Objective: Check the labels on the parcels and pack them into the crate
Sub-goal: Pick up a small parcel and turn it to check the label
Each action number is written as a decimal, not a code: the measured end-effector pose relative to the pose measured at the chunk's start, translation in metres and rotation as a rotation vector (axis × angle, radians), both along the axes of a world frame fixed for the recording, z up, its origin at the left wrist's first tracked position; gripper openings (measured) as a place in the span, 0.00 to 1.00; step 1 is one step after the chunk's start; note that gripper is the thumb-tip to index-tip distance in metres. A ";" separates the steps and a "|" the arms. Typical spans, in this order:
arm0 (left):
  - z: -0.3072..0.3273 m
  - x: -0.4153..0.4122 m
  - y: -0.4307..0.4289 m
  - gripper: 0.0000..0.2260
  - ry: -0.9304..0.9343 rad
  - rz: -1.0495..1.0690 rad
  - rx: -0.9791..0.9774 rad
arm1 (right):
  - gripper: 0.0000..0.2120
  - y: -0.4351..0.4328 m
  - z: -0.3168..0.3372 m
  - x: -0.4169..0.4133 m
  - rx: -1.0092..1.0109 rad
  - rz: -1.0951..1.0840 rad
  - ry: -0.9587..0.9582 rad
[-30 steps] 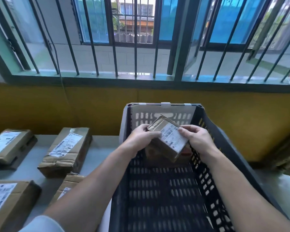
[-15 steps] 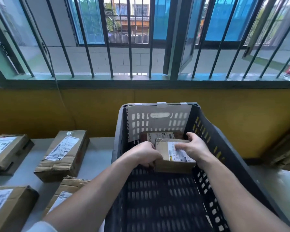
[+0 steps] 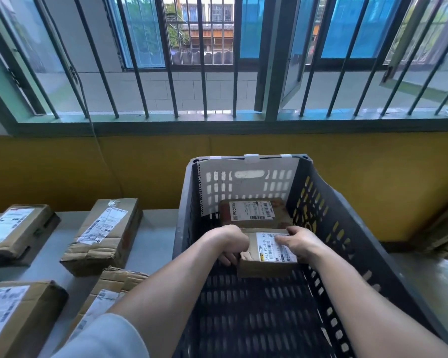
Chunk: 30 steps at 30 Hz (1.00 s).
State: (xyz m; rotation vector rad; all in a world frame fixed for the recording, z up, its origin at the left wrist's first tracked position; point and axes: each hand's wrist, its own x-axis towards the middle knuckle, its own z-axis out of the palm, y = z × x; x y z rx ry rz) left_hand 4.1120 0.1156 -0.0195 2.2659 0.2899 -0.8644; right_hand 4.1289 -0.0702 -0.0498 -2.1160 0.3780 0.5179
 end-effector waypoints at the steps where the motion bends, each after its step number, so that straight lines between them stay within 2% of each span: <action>1: -0.002 -0.001 -0.002 0.19 0.014 -0.001 0.010 | 0.33 -0.001 -0.004 0.000 -0.020 -0.005 0.007; 4: -0.012 -0.006 -0.009 0.15 0.053 -0.007 0.035 | 0.31 -0.003 -0.014 -0.004 -0.084 -0.012 0.062; 6: -0.017 -0.008 -0.012 0.11 0.078 -0.015 0.057 | 0.26 -0.003 -0.021 -0.004 -0.110 -0.023 0.094; 8: -0.020 -0.008 -0.013 0.11 0.096 -0.036 0.077 | 0.22 -0.004 -0.025 -0.004 -0.098 -0.037 0.099; 11: -0.023 -0.009 -0.013 0.11 0.096 -0.101 0.121 | 0.21 -0.002 -0.028 -0.003 -0.086 -0.025 0.093; 16: -0.021 -0.009 -0.013 0.08 -0.003 -0.069 0.176 | 0.22 -0.003 -0.022 -0.002 -0.093 -0.046 0.059; 18: -0.020 -0.008 -0.013 0.10 -0.089 -0.031 0.186 | 0.20 -0.004 -0.014 -0.002 -0.118 -0.082 -0.022; 21: -0.016 -0.008 -0.013 0.18 -0.179 0.027 0.134 | 0.17 0.001 -0.005 0.000 -0.054 -0.133 -0.133; 26: -0.006 -0.007 -0.013 0.18 -0.277 0.100 0.038 | 0.14 0.015 0.007 -0.001 0.047 -0.134 -0.220; 30: 0.005 0.000 -0.007 0.14 -0.381 0.263 -0.260 | 0.12 0.037 0.029 0.001 0.181 -0.120 -0.329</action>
